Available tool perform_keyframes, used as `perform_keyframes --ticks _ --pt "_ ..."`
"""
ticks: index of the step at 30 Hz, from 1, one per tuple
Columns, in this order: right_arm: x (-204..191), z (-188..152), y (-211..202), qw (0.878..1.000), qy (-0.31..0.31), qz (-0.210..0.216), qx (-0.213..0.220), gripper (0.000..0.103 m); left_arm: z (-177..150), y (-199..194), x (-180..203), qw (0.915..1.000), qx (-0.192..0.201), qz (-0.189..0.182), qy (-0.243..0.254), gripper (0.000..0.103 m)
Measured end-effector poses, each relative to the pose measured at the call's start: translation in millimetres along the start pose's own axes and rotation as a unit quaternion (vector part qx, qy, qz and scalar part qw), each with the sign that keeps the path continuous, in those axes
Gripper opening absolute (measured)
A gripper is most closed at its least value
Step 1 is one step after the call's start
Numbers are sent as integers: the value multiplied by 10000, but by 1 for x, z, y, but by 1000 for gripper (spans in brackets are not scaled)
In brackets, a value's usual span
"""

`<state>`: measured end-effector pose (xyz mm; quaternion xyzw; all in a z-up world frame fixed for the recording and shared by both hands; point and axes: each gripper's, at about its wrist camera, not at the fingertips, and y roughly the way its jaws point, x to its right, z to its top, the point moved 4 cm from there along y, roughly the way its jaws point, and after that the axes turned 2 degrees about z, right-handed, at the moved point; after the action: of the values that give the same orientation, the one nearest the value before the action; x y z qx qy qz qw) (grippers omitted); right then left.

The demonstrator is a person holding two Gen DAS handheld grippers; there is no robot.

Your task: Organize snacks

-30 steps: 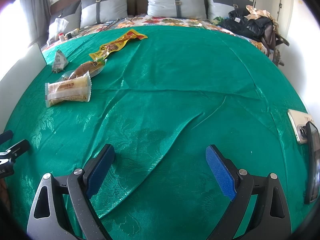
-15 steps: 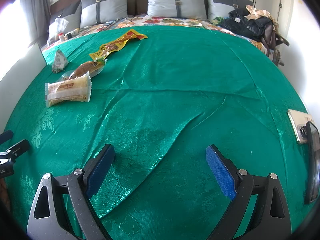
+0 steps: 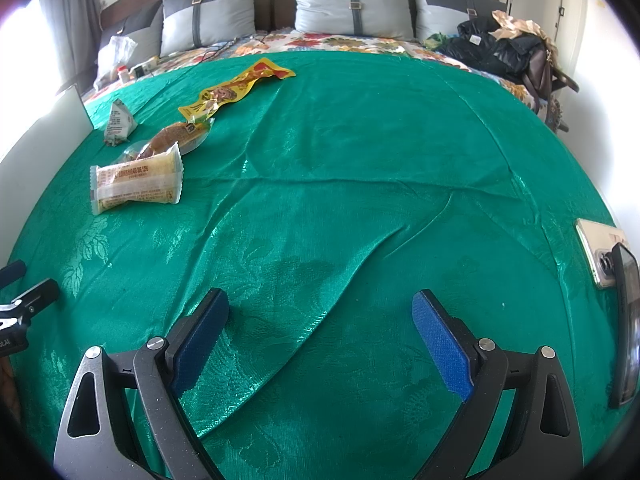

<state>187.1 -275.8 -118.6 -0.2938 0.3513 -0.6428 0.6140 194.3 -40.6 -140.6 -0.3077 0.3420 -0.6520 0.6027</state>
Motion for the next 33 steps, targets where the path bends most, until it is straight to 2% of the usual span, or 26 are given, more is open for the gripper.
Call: perform_keyframes --ticks 6,14,22,25,27,30,32,33 --pt "0 0 0 10000 1 1 0 95 0 -1 0 10000 -42 -45 73 103" --pt "0 0 0 10000 3 4 1 95 14 -7 7 9947 -743 -375 607 103" --pt "0 0 0 10000 3 4 0 95 82 -17 35 9923 -278 -631 1029 103" --pt "0 0 0 10000 2 4 0 95 97 -10 65 9844 -207 -672 1610 102" --pt "0 0 0 10000 1 4 0 96 102 -5 89 9733 -130 -722 2174 102" --pt "0 0 0 10000 0 7 -2 96 105 11 119 9606 -49 -642 2703 102" --pt "0 0 -1 10000 3 8 -1 96 103 25 129 9569 -255 -675 2813 93" --pt "0 0 -1 10000 6 7 0 96 101 32 130 9554 -514 -761 2807 73"
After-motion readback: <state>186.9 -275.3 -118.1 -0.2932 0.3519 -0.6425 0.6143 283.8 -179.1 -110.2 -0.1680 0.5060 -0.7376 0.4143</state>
